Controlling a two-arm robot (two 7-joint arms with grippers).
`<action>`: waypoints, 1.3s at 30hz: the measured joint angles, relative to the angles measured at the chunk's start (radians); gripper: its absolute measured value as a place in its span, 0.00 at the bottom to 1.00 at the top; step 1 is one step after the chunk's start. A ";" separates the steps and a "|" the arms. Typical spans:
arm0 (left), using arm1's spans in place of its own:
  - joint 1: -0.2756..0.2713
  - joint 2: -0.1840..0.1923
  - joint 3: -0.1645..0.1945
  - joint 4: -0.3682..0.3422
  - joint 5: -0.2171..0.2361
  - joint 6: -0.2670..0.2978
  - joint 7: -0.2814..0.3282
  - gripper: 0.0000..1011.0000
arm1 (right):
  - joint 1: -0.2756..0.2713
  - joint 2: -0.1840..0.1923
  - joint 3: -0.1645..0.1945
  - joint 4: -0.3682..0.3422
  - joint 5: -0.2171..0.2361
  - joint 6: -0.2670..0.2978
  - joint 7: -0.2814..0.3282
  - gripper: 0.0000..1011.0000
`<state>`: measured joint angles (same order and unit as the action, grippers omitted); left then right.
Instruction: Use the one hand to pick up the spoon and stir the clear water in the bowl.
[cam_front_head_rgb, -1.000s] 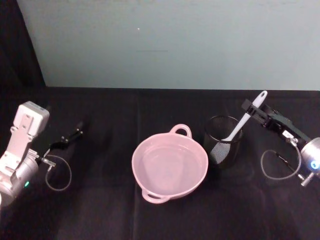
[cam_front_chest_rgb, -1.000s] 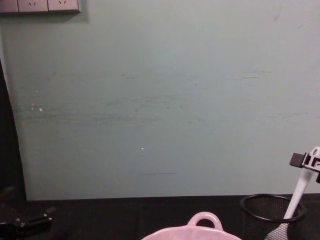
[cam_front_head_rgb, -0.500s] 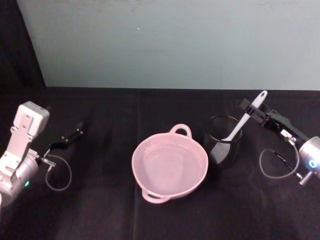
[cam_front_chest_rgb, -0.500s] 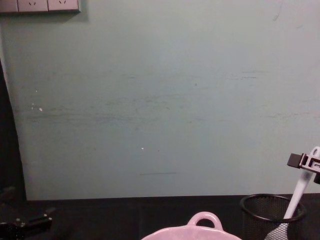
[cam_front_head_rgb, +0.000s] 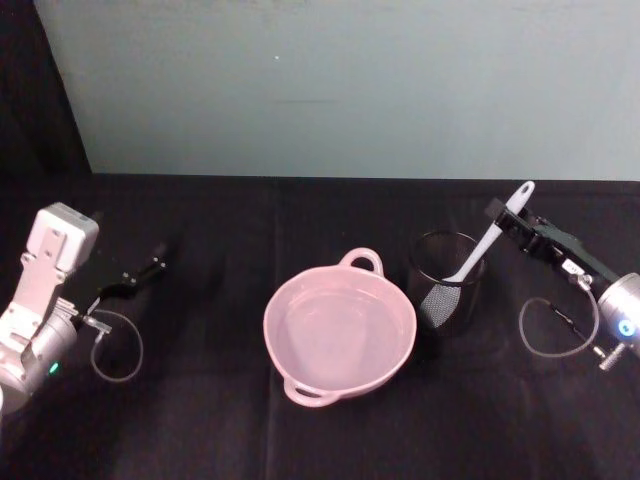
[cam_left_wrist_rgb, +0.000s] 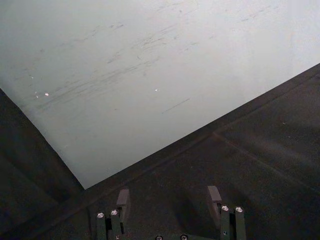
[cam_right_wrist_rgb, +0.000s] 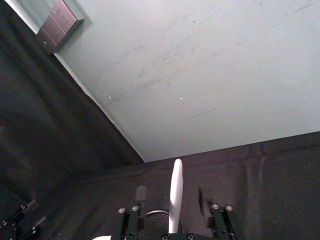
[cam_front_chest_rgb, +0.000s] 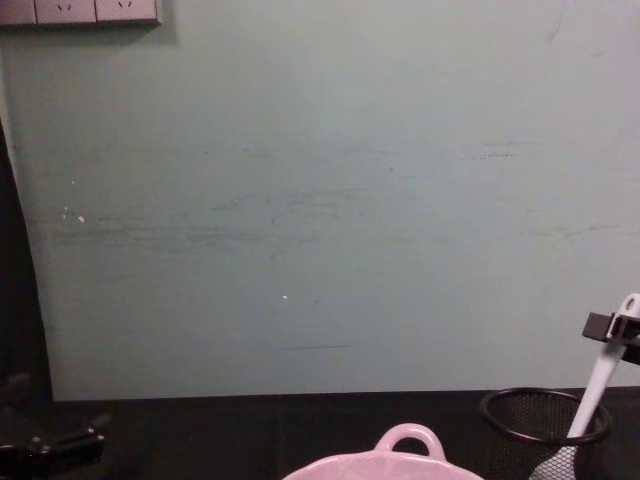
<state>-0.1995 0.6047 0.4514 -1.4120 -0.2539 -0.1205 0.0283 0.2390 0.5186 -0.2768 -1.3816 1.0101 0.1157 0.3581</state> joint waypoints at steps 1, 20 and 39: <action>0.000 0.000 0.000 0.000 0.000 0.000 0.000 0.99 | 0.000 0.000 0.000 0.000 0.000 0.000 0.000 0.63; 0.000 0.000 0.000 0.000 0.000 0.000 0.000 0.99 | -0.001 0.000 0.001 -0.001 0.000 0.000 0.000 0.11; 0.000 0.000 0.000 0.000 0.000 0.000 0.000 0.99 | -0.030 0.074 -0.001 -0.135 -0.132 -0.042 -0.022 0.11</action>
<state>-0.1995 0.6047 0.4514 -1.4120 -0.2539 -0.1205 0.0283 0.2088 0.5924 -0.2777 -1.5166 0.8781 0.0739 0.3360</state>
